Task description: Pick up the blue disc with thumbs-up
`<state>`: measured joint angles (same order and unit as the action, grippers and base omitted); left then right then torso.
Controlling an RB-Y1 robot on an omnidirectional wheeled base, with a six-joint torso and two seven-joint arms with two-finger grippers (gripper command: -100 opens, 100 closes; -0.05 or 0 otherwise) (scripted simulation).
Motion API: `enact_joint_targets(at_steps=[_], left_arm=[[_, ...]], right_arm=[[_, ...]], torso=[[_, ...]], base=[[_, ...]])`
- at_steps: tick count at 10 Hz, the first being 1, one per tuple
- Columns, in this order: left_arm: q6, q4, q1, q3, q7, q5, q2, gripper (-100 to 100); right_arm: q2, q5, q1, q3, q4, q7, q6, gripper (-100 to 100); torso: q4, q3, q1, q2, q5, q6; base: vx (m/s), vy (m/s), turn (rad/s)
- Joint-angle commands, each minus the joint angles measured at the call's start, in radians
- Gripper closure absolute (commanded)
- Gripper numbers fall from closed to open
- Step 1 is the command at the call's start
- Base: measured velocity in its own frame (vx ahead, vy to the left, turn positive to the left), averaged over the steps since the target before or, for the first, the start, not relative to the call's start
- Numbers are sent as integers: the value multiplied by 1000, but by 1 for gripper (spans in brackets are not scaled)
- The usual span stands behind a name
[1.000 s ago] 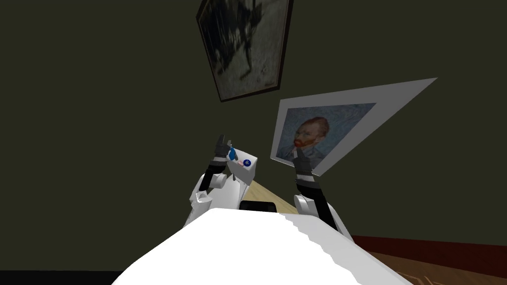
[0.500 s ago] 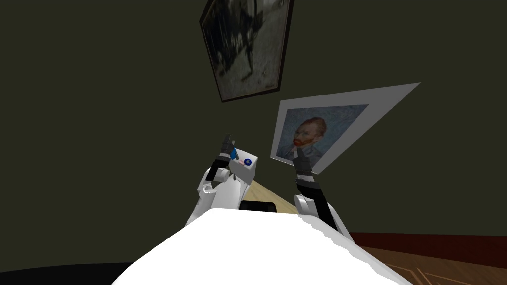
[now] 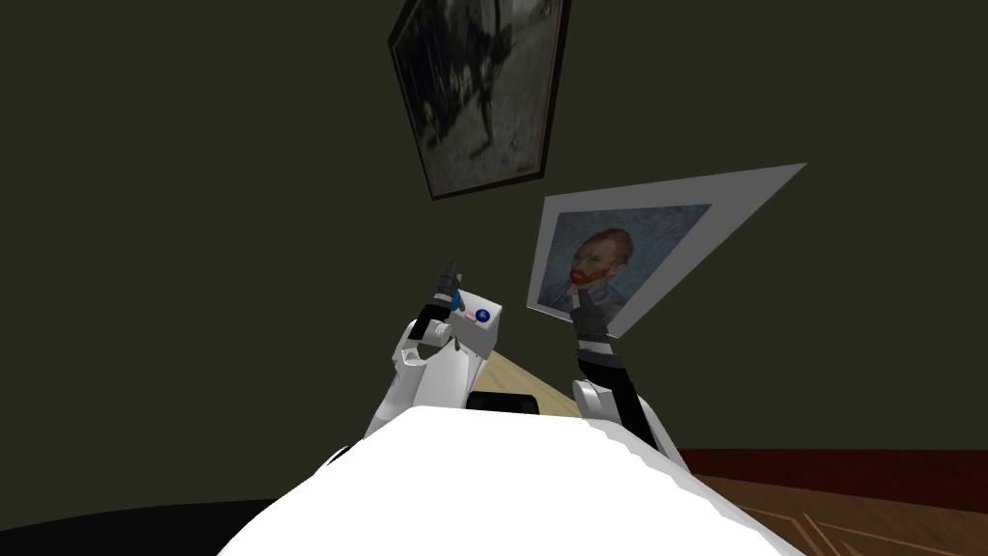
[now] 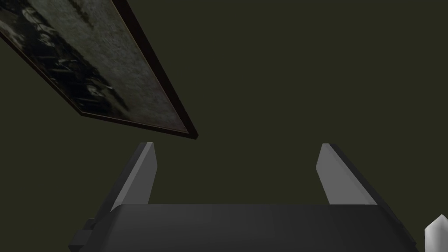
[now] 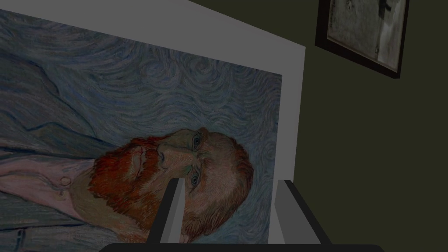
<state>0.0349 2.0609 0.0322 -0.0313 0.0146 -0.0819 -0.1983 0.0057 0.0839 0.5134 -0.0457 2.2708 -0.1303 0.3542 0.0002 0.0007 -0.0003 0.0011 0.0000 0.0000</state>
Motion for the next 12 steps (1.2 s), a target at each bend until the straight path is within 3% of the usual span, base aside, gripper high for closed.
enact_joint_targets(at_steps=[1,6,12], left_arm=[[-1,0,-1,0,0,0,0,-100],[-1,0,-1,0,0,0,0,-100],[143,-30,32,-8,-24,-13,-14,-100]], right_arm=[[0,0,0,0,0,0,0,0],[0,0,0,0,0,0,0,0],[0,0,0,0,0,0,0,0]], torso=[[0,0,0,0,0,0],[0,0,0,-1,0,0],[0,0,-3,0,-1,0]], base=[[-23,4,-11],[0,0,0],[-11,-32,-2]])
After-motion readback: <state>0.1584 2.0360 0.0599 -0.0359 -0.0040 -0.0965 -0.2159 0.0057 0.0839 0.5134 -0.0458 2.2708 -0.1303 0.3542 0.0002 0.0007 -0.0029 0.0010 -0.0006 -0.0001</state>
